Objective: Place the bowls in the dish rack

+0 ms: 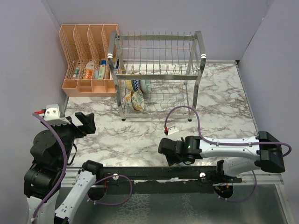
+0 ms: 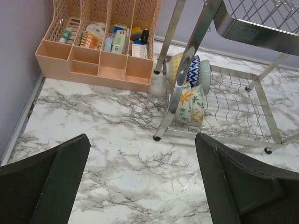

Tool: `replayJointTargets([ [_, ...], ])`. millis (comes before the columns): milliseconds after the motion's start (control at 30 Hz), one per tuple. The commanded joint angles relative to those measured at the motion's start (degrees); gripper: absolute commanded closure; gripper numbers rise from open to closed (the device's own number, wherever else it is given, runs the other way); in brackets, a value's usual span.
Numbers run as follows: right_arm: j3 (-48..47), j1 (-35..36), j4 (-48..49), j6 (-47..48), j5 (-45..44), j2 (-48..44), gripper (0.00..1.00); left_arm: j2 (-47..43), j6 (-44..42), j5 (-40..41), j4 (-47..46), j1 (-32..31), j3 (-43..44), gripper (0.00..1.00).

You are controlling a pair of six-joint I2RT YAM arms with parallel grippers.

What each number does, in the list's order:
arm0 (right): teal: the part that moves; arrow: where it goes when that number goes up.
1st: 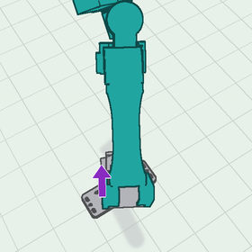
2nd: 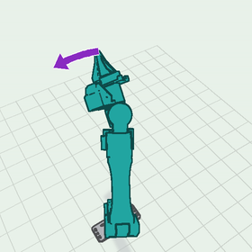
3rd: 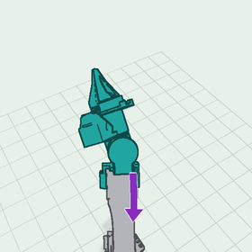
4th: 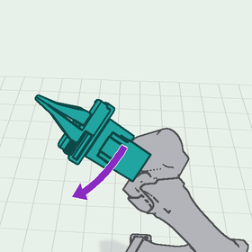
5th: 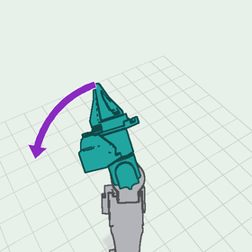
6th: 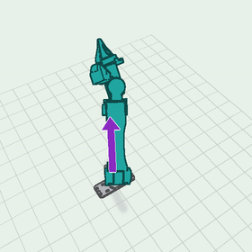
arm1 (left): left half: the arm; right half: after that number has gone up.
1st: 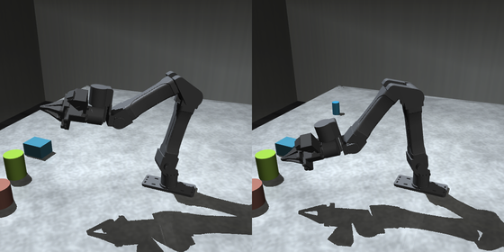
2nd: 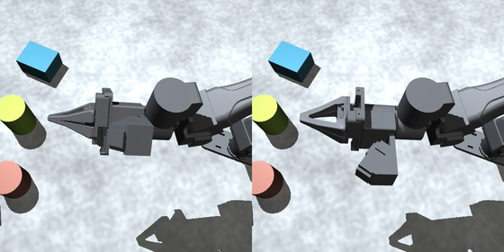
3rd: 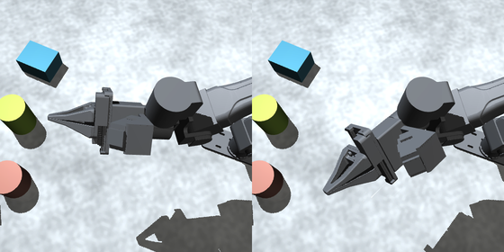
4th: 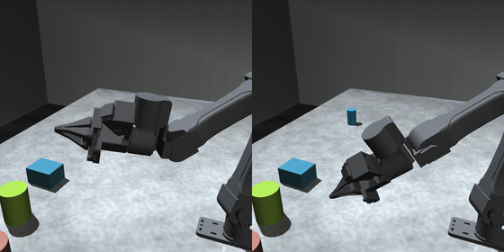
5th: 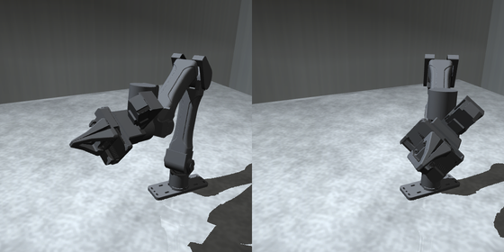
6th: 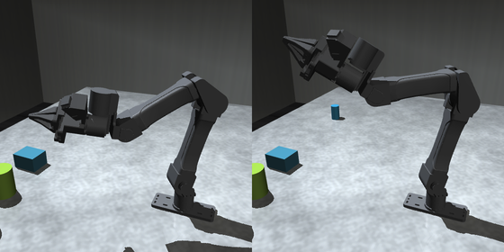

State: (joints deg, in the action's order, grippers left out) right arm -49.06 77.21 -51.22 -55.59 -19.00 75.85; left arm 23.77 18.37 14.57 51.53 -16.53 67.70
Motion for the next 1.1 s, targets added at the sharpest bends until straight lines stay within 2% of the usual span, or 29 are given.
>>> replayJointTargets([
  [0,-0.4,0.5,-0.3,-1.0,-3.4,0.3,0.38,-1.1,-1.0,-0.2,-0.3,-0.2,-0.2,0.01],
  [333,0.5,0.5,1.4,-0.3,-4.3,4.3,0.38,-1.4,-1.1,0.4,-0.1,-0.3,-0.3,0.01],
  [400,0.9,0.5,1.0,-1.2,-5.0,4.9,0.45,-1.5,-0.9,0.4,-0.1,-0.3,-0.5,0.01],
  [433,0.9,0.5,0.6,-1.7,-5.5,5.0,0.56,-1.6,-0.9,0.3,-0.2,-0.3,-0.6,0.01],
  [467,1.0,0.6,0.3,-2.0,-5.9,5.0,0.6,-1.6,-0.9,0.3,-0.2,-0.3,-0.6,0.01],
  [567,1.2,0.6,0.2,-2.2,-6.6,5.1,0.62,-1.5,-0.9,0.3,-0.3,-0.4,-0.7,0.01],
  [733,2.5,0.7,1.0,-2.1,-6.9,4.7,0.72,-1.6,-1.0,0.3,-0.4,-0.4,-0.8,0.01],
  [1000,3.1,0.7,-0.6,-2.8,-8.6,5.2,0.74,-1.8,-1.1,0.4,-0.3,-0.6,-1.0,0.01],
  [1067,2.7,0.8,-1.4,-3.4,-9.0,5.4,0.82,-1.8,-1.2,0.4,-0.4,-0.6,-0.9,0.01],
])
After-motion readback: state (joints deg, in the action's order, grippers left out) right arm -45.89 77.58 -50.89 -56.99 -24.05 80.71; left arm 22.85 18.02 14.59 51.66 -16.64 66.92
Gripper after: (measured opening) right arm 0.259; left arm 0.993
